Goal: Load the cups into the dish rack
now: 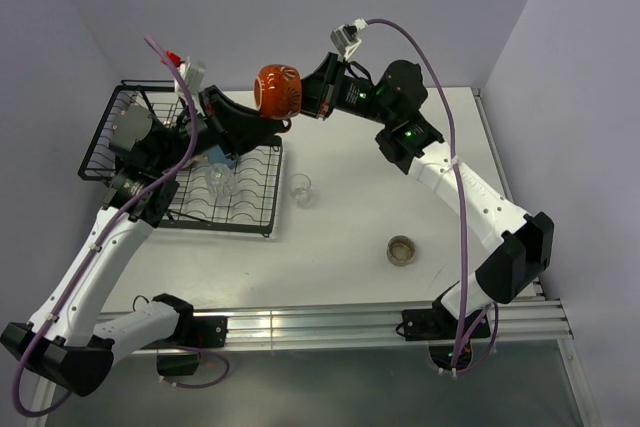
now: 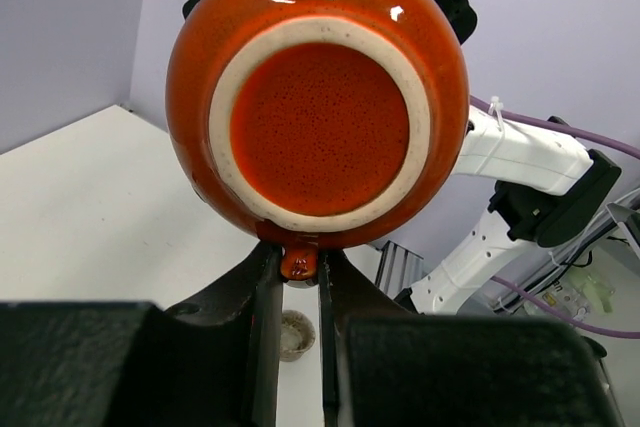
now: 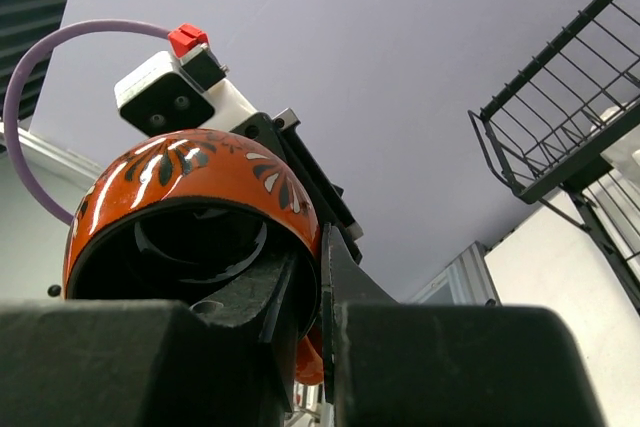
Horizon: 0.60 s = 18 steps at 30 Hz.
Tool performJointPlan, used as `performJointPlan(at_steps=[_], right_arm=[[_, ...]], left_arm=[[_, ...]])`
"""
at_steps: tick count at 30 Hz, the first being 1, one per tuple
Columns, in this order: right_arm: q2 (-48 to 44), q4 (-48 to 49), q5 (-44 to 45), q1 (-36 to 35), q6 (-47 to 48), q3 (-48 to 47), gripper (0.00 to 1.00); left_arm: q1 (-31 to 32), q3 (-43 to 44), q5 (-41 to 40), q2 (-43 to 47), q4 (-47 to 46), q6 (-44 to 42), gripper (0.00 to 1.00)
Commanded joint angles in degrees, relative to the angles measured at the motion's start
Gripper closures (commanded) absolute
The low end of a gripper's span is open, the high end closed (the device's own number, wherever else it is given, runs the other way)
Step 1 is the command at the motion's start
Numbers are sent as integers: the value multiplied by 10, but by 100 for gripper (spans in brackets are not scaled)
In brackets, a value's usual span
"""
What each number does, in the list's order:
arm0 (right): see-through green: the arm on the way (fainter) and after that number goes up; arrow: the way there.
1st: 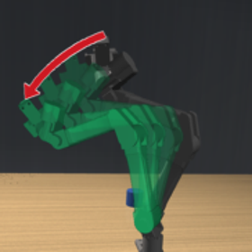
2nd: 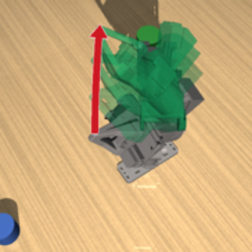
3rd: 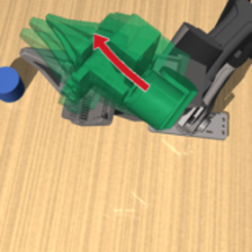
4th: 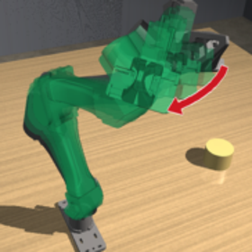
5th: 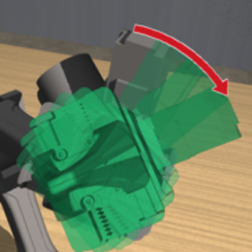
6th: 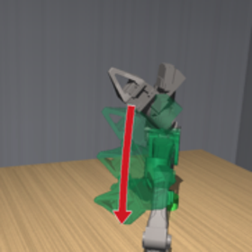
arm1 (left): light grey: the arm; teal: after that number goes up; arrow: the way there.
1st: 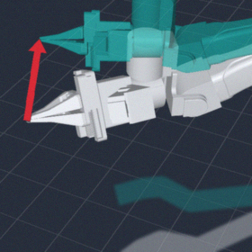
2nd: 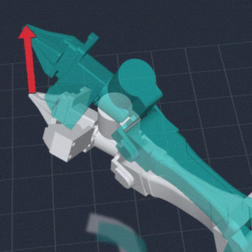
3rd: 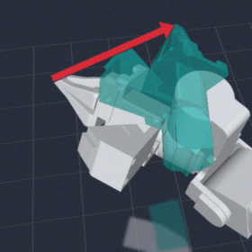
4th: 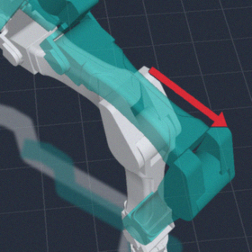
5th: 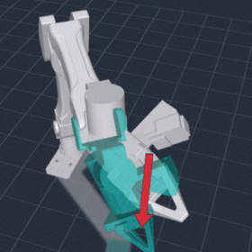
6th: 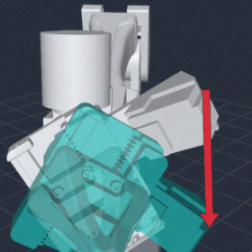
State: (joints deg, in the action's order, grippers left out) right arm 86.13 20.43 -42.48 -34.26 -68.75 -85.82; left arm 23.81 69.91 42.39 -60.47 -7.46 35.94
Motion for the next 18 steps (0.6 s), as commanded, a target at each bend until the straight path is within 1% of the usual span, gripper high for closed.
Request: performJointPlan(at_steps=[1,4,5,6,8,9,12,16,17,18], right_arm=[[4,23,-3,-12,17,-26,100],[5,13,-5,-11,29,-30,100],[5,11,-3,-10,32,-30,99],[5,5,-1,-9,34,-30,84],[5,3,2,-5,32,-26,65],[8,1,3,-2,31,-25,51],[12,-11,6,7,38,-27,42],[18,-36,11,24,61,-42,35],[19,-56,11,30,67,-44,30],[20,-66,12,35,83,-46,28]], left_arm=[[4,23,-10,7,-38,27,100],[3,26,-13,11,-35,29,100],[-1,24,-14,12,-39,33,100],[-4,19,-16,18,-44,46,100],[-18,11,-14,23,-59,62,100],[-23,7,-11,27,-63,76,100],[-41,2,-7,38,-70,88,100],[-87,4,-14,54,-48,95,100],[-93,8,-17,57,-25,81,100],[-98,15,-24,62,-4,67,100]])
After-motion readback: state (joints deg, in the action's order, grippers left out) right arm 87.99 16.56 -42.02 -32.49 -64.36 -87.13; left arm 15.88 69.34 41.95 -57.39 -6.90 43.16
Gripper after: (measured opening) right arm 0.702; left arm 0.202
